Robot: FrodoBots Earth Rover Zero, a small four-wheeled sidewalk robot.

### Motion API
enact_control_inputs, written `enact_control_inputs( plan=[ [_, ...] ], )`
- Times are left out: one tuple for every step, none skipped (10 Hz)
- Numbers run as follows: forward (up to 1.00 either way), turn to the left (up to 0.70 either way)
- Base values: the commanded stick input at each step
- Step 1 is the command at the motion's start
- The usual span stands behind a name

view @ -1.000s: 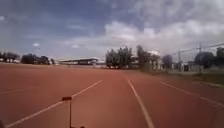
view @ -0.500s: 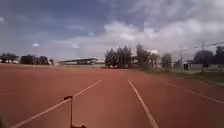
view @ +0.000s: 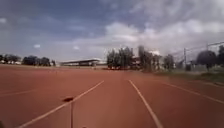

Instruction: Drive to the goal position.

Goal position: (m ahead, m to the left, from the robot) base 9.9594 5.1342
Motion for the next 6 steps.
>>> enact_control_inputs(
  plan=[
    [0.70, 0.00],
    [0.70, 0.00],
    [0.70, 0.00],
    [0.70, 0.00],
    [0.70, 0.00],
    [0.70, 0.00]
  ],
)
